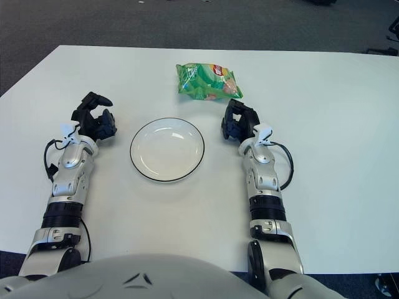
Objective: Put the snack into the plate.
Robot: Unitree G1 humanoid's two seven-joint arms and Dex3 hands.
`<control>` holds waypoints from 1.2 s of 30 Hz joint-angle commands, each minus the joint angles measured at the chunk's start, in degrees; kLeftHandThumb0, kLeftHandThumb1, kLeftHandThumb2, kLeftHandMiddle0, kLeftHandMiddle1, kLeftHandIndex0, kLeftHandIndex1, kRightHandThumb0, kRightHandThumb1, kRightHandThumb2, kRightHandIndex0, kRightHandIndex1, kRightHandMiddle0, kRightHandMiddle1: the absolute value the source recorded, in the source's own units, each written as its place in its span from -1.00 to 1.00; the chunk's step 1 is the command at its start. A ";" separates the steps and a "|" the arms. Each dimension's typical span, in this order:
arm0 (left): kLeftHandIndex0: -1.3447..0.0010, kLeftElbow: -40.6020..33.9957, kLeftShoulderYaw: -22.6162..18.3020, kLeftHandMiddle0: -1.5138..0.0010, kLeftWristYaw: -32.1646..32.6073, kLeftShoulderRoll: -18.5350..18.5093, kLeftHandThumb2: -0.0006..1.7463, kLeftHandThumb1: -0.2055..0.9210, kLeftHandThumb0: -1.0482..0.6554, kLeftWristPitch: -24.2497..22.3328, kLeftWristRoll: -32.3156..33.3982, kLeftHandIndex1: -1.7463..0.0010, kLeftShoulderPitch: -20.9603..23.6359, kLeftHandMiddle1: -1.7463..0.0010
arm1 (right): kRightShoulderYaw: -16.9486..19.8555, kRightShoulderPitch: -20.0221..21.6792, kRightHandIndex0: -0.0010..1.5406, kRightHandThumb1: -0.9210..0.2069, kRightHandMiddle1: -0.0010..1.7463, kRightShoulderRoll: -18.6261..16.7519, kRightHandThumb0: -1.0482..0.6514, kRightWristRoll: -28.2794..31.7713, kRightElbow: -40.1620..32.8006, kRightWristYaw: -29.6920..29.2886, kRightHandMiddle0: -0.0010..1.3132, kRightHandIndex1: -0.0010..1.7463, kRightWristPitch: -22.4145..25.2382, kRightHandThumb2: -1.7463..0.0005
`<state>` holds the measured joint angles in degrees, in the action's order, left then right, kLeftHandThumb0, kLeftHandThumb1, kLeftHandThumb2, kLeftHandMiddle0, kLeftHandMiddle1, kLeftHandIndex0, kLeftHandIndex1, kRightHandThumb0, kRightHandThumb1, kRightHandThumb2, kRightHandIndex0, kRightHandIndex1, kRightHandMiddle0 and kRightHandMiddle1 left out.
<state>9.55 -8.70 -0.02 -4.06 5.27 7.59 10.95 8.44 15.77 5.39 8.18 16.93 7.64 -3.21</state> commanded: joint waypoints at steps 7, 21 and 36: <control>0.11 2.82 0.33 -0.79 0.50 2.48 0.48 -0.03 -0.33 -0.46 0.09 -1.00 -6.40 -1.00 | -0.15 -5.89 0.74 -0.47 1.00 -1.36 -0.31 0.01 2.73 -0.76 0.55 1.00 1.21 -0.25; 0.10 3.03 0.62 -0.80 0.54 2.16 0.49 -0.04 -0.33 -0.10 -0.65 -1.00 -6.38 -1.00 | -0.06 -5.94 0.74 -0.45 1.00 -1.44 -0.32 0.23 2.49 -0.77 0.57 1.00 1.56 -0.24; 0.10 3.15 0.65 -0.81 0.83 2.49 0.49 -0.05 -0.33 0.00 -0.66 -1.00 -6.16 -1.00 | -0.24 -5.76 0.50 -0.13 1.00 -1.16 -0.31 -1.00 3.26 -1.74 0.05 1.00 0.14 -0.39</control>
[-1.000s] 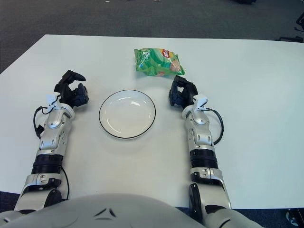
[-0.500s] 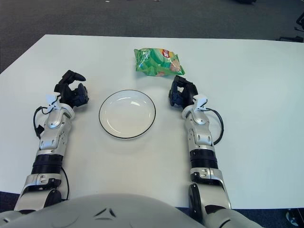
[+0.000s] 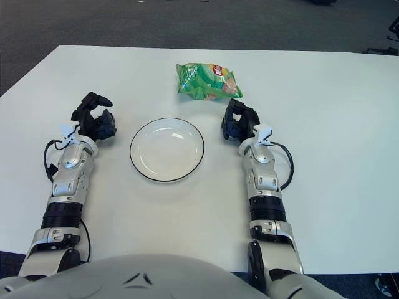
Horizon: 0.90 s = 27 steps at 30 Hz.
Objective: Put the snack into the plate.
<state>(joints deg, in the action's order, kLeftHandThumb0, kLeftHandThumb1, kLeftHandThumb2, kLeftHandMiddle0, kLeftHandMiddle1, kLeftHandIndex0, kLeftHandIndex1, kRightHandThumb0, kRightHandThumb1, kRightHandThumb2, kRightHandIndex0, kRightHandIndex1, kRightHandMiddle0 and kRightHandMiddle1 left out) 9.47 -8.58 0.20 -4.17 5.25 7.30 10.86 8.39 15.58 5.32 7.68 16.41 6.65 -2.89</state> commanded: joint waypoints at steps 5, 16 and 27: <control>0.10 3.61 0.57 -0.80 0.57 2.52 0.49 -0.04 -0.33 -0.11 -0.24 -1.00 -5.85 -1.00 | -0.22 -5.22 0.21 -0.16 1.00 -1.13 -0.29 -2.12 4.69 -2.56 -0.19 1.00 -2.61 -0.32; 0.12 4.64 0.35 -0.77 1.41 2.78 0.47 -0.02 -0.32 0.57 -0.41 -1.00 -4.96 -1.00 | 0.14 -3.85 0.03 -0.29 1.00 0.14 -0.26 -3.45 3.88 -3.95 -0.31 0.95 -7.67 -0.21; 0.08 5.85 0.01 -0.80 0.93 2.43 0.51 -0.07 -0.34 1.81 0.02 -1.00 -4.44 -1.00 | 0.12 3.24 0.00 -0.31 1.00 2.51 -0.26 -5.19 0.07 -5.42 -0.33 0.91 -3.45 -0.19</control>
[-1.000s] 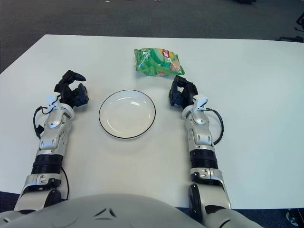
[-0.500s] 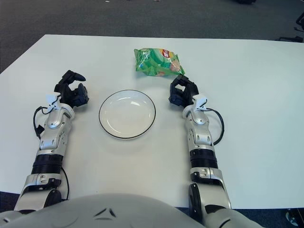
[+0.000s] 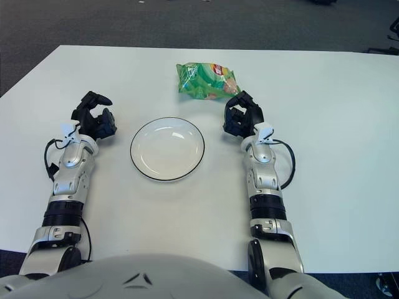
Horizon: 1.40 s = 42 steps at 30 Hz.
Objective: Put the snack into the plate.
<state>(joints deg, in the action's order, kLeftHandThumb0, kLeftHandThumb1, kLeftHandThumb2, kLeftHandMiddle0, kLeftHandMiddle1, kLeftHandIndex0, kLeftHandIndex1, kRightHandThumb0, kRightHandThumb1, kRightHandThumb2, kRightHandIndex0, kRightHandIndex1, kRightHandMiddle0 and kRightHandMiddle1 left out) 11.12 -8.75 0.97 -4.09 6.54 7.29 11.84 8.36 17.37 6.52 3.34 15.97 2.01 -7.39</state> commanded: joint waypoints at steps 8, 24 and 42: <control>0.09 4.02 -0.60 -0.79 -0.27 2.25 0.51 -0.07 -0.34 -0.12 1.34 -1.00 -5.20 -1.00 | -1.83 5.88 -0.08 -0.14 1.00 2.98 -0.02 -4.76 -1.16 -1.71 -0.37 0.86 0.49 -0.32; 0.10 4.56 -1.26 -0.77 -1.50 1.97 0.49 -0.05 -0.33 0.20 2.80 -1.00 -5.03 -1.00 | -12.27 15.08 -0.69 -0.77 0.73 14.91 -0.34 -32.05 3.71 -12.63 -0.87 0.63 -9.34 0.21; 0.08 4.65 -1.36 -0.79 -2.13 1.68 0.51 -0.08 -0.34 0.98 2.77 -1.00 -5.38 -1.00 | -22.63 29.92 -1.00 -1.00 -0.09 21.54 -0.89 -49.33 19.36 -26.51 -1.00 0.22 -10.62 0.09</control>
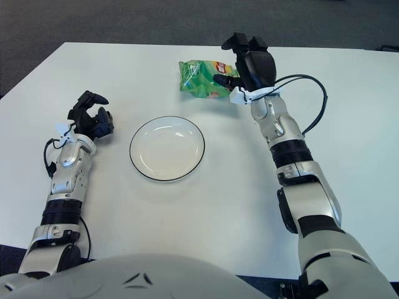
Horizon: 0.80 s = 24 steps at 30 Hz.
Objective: Put the snack into the plate.
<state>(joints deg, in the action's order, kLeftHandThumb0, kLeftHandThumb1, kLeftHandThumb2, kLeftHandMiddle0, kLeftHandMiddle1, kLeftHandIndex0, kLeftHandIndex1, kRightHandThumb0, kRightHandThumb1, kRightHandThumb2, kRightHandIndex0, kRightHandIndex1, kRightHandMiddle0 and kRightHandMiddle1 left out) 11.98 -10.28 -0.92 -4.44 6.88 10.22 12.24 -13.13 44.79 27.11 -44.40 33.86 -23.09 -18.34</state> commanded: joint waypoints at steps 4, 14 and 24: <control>0.08 4.07 0.16 -0.80 0.11 1.93 0.52 -0.08 -0.34 0.56 -0.58 -1.00 -5.63 -1.00 | -2.30 5.13 -1.00 -1.00 -0.15 0.88 -0.90 -2.84 3.68 -2.63 -1.00 0.23 1.30 0.07; 0.07 4.36 -0.30 -0.81 -0.09 2.19 0.53 -0.10 -0.34 0.58 -0.21 -1.00 -5.34 -1.00 | -5.58 12.85 -1.00 -1.00 -0.35 0.00 -0.95 -3.03 12.39 -2.33 -1.00 -0.22 0.32 0.03; 0.03 4.43 0.01 -0.81 0.73 2.00 0.57 -0.15 -0.36 0.64 -1.48 -1.00 -5.20 -1.00 | -8.88 19.66 -1.00 -1.00 -0.34 -1.05 -0.98 -2.04 22.49 0.17 -1.00 -0.47 -2.78 0.01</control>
<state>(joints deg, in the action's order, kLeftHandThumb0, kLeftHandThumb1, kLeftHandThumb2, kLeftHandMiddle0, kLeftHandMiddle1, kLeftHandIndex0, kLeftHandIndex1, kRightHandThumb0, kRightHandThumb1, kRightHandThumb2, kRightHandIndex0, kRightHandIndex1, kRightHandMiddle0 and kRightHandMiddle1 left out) 12.67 -10.63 -0.88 -4.44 7.33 9.45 12.56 -20.76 61.90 26.75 -46.62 53.84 -24.07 -20.12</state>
